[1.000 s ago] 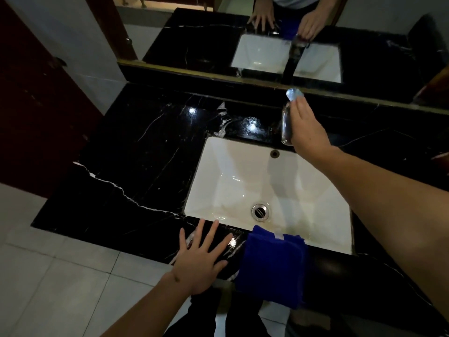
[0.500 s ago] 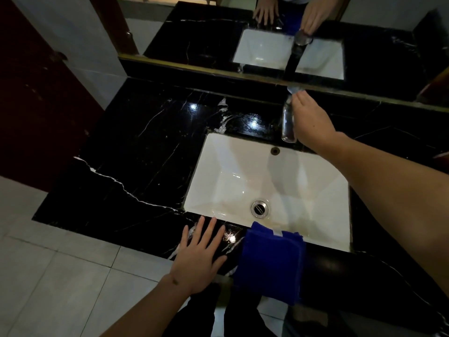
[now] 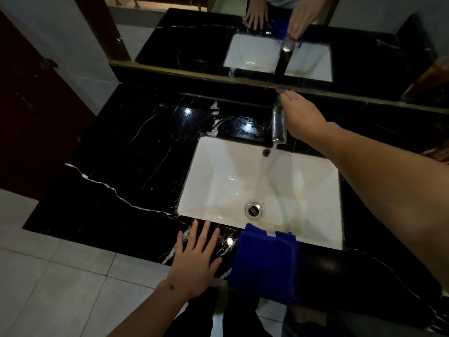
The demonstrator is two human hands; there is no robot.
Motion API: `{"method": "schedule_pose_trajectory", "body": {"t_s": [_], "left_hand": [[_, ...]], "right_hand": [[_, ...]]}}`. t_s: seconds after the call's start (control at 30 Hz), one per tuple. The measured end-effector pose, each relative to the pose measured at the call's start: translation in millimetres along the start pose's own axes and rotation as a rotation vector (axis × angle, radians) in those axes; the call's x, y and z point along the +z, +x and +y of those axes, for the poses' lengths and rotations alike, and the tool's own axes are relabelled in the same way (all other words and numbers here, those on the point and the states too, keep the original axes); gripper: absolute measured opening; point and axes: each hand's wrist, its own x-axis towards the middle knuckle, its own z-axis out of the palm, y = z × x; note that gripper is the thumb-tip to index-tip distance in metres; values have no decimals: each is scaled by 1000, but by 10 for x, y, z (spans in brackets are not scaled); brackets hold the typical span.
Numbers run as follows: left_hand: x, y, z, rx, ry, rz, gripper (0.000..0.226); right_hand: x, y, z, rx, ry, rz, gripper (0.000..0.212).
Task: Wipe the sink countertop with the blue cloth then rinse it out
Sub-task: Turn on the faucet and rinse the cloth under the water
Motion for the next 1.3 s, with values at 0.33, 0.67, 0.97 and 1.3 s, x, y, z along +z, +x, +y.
{"method": "schedule_pose_trajectory", "body": {"t_s": [0.33, 0.67, 0.97, 1.3], "left_hand": [[17, -18, 60, -29, -23, 14, 68], [46, -1, 34, 22, -13, 2, 69], [-462, 205, 189, -68, -482, -95, 67], [-1387, 1075, 545, -286, -1776, -282, 81]], "right_hand": [[578, -1602, -600, 240, 412, 77, 64], [1438, -3352, -1182, -12, 122, -436, 116], [820, -2952, -1181, 341, 677, -309, 51], [174, -2064, -660, 959, 1925, -22, 29]]}}
